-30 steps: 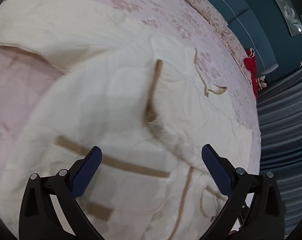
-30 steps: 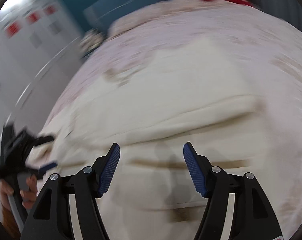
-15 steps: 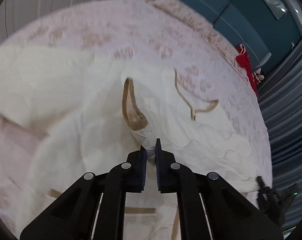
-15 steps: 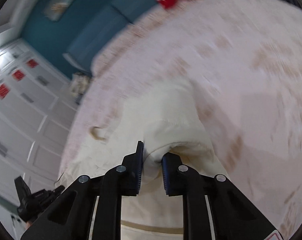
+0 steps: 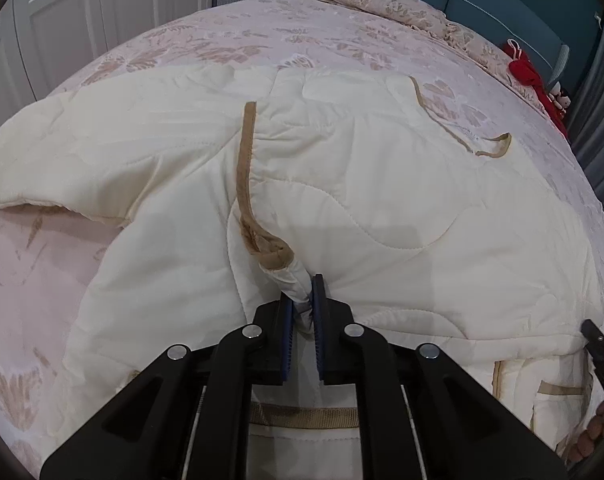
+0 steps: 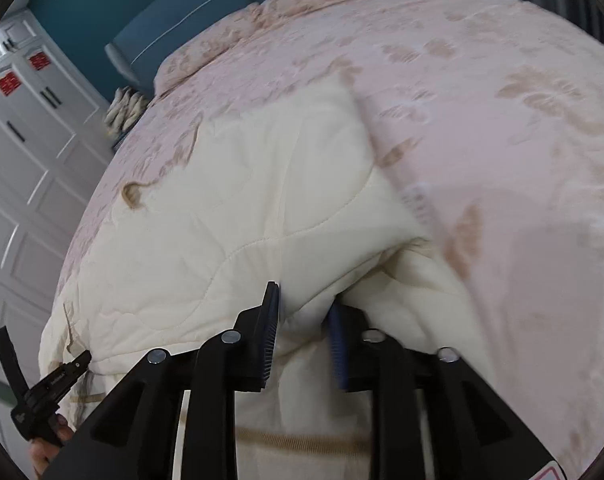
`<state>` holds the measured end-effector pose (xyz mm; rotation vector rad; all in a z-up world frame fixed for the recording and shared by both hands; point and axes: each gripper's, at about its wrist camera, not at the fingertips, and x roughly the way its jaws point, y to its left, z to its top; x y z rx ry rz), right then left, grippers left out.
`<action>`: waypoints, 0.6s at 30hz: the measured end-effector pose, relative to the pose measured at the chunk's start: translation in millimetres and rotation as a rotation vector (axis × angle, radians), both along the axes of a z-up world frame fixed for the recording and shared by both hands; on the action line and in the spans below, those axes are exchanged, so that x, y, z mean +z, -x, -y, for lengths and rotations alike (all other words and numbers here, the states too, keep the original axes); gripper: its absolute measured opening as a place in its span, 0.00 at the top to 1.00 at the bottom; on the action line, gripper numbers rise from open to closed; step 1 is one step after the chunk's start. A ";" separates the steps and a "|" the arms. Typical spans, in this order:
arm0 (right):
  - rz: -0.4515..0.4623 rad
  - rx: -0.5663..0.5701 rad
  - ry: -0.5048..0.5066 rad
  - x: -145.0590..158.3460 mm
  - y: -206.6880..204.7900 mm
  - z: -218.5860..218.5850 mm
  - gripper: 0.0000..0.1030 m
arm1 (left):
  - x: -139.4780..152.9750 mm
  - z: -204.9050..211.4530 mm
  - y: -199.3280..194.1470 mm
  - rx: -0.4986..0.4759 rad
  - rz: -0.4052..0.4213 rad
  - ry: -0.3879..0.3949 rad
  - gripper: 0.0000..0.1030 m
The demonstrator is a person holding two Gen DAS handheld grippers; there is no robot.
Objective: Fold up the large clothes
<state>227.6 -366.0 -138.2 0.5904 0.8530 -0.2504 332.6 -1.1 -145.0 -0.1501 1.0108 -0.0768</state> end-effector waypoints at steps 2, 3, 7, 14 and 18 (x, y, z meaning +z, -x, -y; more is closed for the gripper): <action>-0.008 -0.034 0.089 21.5 14.9 -5.4 0.71 | 15.1 -4.6 5.5 0.015 0.028 -0.041 0.70; 0.000 -0.040 0.146 34.3 21.2 -9.6 0.70 | 23.6 -7.2 9.2 0.034 0.048 -0.065 0.55; 0.029 0.037 0.224 61.7 15.3 -31.8 0.70 | 79.5 -16.3 32.0 0.098 0.203 -0.048 0.42; -0.034 0.226 0.296 24.6 -44.3 -111.1 0.75 | 52.8 48.8 4.2 -0.045 0.109 -0.026 0.43; -0.087 0.244 0.349 -5.0 -50.7 -127.2 0.74 | 15.3 64.1 2.2 -0.056 0.054 -0.074 0.43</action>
